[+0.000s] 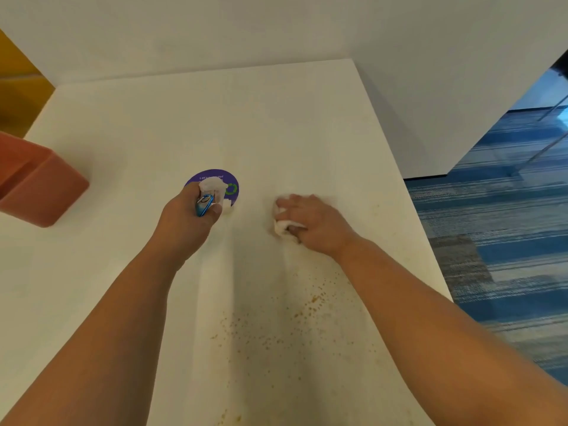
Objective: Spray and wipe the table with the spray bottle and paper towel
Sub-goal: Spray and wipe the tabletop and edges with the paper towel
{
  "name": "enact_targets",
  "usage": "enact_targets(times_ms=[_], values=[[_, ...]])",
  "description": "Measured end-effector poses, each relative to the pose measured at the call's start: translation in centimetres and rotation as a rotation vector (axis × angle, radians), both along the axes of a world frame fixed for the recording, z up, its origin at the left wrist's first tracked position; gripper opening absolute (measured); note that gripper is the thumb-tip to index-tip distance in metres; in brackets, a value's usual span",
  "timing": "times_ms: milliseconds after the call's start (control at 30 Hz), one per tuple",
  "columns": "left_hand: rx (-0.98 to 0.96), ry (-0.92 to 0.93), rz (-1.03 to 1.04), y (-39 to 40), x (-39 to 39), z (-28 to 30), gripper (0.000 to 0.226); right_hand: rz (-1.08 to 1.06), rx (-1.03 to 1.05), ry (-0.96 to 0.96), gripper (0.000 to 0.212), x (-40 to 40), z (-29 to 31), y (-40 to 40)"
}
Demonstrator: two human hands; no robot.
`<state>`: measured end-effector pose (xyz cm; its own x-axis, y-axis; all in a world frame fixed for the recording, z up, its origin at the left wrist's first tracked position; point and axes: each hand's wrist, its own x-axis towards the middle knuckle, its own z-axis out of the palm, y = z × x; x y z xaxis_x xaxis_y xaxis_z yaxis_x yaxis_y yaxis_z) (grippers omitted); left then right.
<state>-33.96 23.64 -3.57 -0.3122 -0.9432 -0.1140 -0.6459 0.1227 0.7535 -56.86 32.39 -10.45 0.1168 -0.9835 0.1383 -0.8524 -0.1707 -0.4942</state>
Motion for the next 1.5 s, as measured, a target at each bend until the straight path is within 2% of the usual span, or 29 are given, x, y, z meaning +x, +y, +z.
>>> enact_targets(times_ms=[100,167,267,367,500,600,667,733,800,867,933,1000,1167,1233,1367,1433,1500], values=[[0.007,0.000,-0.014,0.6,-0.2,0.3,0.035,0.008,0.036,-0.041,0.023,-1.1,0.9,3.1],[0.006,-0.008,-0.020,1.0,-0.4,0.4,0.034,-0.173,0.022,-0.060,0.023,-3.4,0.6,3.9],[0.009,-0.026,-0.013,1.5,-0.7,0.4,0.035,-0.393,0.015,0.018,0.027,-5.2,-0.4,2.5],[0.029,-0.031,-0.007,2.0,-1.1,0.3,0.038,-0.294,0.020,0.024,0.025,-3.4,-1.0,1.6],[0.019,-0.053,-0.025,2.5,-1.5,0.4,0.039,-0.143,-0.035,-0.040,0.027,-2.2,-0.6,6.3],[0.015,-0.065,-0.030,2.6,-1.6,0.6,0.040,-0.361,-0.027,-0.013,0.032,-5.5,-0.9,8.8],[0.013,-0.064,-0.028,2.8,-1.6,0.8,0.040,-0.520,0.021,0.084,0.035,-7.8,-1.2,8.0],[0.015,-0.061,-0.029,2.9,-1.8,0.9,0.039,-0.584,0.040,0.144,0.034,-8.4,-0.9,6.0],[0.019,-0.063,-0.039,3.1,-2.0,0.8,0.039,-0.571,0.045,0.181,0.031,-7.3,-0.5,4.0],[0.020,-0.070,-0.051,3.5,-2.2,0.7,0.039,-0.471,0.059,0.187,0.030,-5.3,-0.4,3.6],[0.024,-0.070,-0.057,3.9,-2.6,0.7,0.039,-0.358,0.098,0.135,0.032,-3.9,-0.6,5.1],[0.037,-0.065,-0.065,4.2,-2.9,0.8,0.040,-0.342,0.114,0.108,0.035,-4.3,-1.0,7.6],[0.036,-0.058,-0.090,4.6,-3.1,0.9,0.041,-0.665,0.058,0.156,0.030,-9.3,-0.6,8.6],[0.031,-0.066,-0.088,4.7,-3.1,0.9,0.043,-0.696,0.092,0.188,0.029,-9.7,-0.4,6.4],[0.037,-0.051,-0.098,5.2,-3.0,0.6,0.040,-0.526,0.139,0.150,0.029,-6.6,0.2,4.7],[0.042,-0.054,-0.102,5.5,-2.7,0.4,0.039,-0.374,0.156,0.147,0.031,-4.6,-0.1,6.6],[0.047,-0.062,-0.102,5.9,-2.4,0.5,0.038,-0.364,0.150,0.115,0.036,-4.4,-0.7,9.4]])
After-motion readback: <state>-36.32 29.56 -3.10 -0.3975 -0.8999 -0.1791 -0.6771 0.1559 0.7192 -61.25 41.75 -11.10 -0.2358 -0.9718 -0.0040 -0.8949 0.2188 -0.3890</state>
